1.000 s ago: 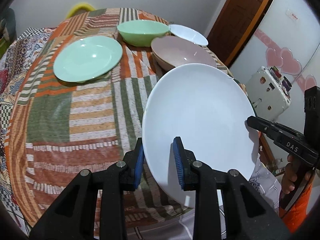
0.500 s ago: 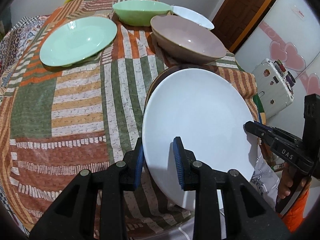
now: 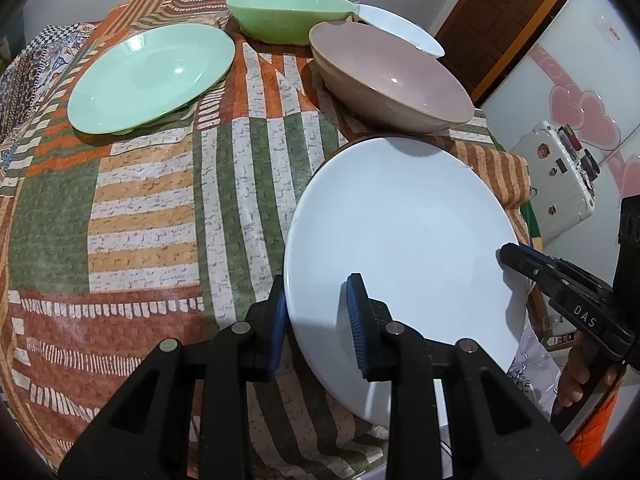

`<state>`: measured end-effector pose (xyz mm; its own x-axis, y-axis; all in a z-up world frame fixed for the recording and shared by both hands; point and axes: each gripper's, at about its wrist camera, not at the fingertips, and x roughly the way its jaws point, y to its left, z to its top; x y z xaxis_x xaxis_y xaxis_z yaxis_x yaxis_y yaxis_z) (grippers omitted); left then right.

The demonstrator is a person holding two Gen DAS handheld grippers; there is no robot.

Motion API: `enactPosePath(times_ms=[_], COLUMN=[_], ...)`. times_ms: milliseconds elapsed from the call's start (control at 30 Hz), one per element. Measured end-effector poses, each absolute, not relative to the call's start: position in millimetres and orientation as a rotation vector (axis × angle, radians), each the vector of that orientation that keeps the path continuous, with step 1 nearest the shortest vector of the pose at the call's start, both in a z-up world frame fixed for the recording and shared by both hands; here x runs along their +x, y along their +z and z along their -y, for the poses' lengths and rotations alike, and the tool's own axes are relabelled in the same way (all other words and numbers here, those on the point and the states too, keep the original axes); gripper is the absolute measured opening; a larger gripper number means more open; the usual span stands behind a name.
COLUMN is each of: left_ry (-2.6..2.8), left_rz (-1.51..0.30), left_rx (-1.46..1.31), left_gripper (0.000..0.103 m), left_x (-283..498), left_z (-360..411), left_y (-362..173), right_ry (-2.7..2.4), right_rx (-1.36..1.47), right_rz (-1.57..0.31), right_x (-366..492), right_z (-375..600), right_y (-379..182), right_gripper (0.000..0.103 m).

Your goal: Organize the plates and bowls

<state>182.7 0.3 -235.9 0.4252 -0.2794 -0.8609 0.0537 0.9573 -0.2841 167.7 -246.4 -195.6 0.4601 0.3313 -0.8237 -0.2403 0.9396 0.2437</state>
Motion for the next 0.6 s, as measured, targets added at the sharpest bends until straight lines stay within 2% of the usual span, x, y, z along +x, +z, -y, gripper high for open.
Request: enactPosePath(times_ms=[400, 600], left_ry=[-0.218, -0.209], left_rz=[-1.123, -1.119], left_rx=[-0.232, -0.237], left_gripper=[0.028, 0.029], left_x=[188.4, 187.7], left_z=[4.7, -0.1], left_y=[-239.4, -237.4], right_ry=[0.336, 0.313], right_rx=[0.074, 0.011], right_rz=[-1.004, -0.973], right_x=[175.1, 173.9], right_z=[246.3, 238.5], right_y=[-195.2, -196.5], right_gripper=[0.017, 0.024])
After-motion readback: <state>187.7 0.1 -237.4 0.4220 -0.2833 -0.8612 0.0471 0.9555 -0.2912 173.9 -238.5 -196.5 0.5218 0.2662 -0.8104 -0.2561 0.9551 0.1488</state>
